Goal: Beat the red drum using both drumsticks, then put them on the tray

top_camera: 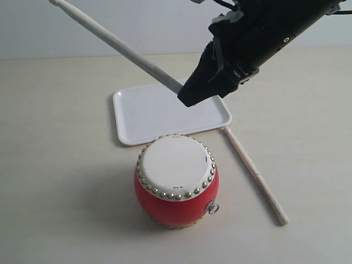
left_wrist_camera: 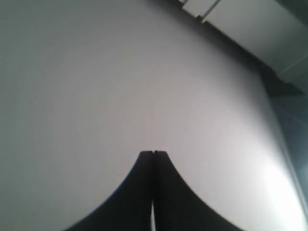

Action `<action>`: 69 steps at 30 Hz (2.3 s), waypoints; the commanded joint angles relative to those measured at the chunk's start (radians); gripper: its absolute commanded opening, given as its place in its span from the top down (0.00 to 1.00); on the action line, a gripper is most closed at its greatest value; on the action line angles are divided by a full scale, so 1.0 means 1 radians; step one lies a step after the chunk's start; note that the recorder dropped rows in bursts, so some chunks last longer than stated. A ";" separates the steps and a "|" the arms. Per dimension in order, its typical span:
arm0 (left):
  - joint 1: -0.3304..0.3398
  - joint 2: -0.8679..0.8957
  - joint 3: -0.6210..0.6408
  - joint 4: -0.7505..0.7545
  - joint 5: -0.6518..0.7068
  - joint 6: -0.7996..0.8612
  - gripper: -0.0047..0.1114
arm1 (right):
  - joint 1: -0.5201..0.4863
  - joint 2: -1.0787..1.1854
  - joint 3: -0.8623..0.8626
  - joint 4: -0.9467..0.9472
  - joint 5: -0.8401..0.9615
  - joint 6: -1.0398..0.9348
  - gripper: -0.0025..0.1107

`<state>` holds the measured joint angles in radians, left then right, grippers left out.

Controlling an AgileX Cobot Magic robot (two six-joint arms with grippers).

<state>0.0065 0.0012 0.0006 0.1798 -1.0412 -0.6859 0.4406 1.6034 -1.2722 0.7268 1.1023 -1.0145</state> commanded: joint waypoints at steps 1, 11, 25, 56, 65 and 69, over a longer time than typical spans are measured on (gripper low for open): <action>-0.005 -0.001 -0.001 -0.023 0.203 0.000 0.96 | 0.002 -0.012 -0.002 0.007 -0.007 -0.012 0.98; -0.005 0.088 -0.139 -0.017 0.992 0.217 0.96 | 0.002 -0.012 -0.002 -0.001 -0.010 -0.012 0.98; -0.081 0.875 -0.501 -0.461 1.523 0.419 0.96 | 0.002 -0.002 -0.002 0.082 -0.006 0.075 0.98; -0.137 1.182 -0.546 -1.924 1.930 1.589 0.42 | 0.165 0.157 -0.002 0.463 -0.021 0.475 0.98; -0.137 1.182 -0.511 -1.924 1.927 1.565 0.42 | 0.165 0.157 -0.002 0.528 -0.055 0.474 0.98; -0.137 1.182 -0.511 -1.924 1.934 1.562 0.42 | 0.165 0.157 -0.002 0.531 -0.051 0.474 0.98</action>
<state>-0.1259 1.1817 -0.5160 -1.7348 0.8780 0.8822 0.6047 1.7609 -1.2722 1.2408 1.0576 -0.5349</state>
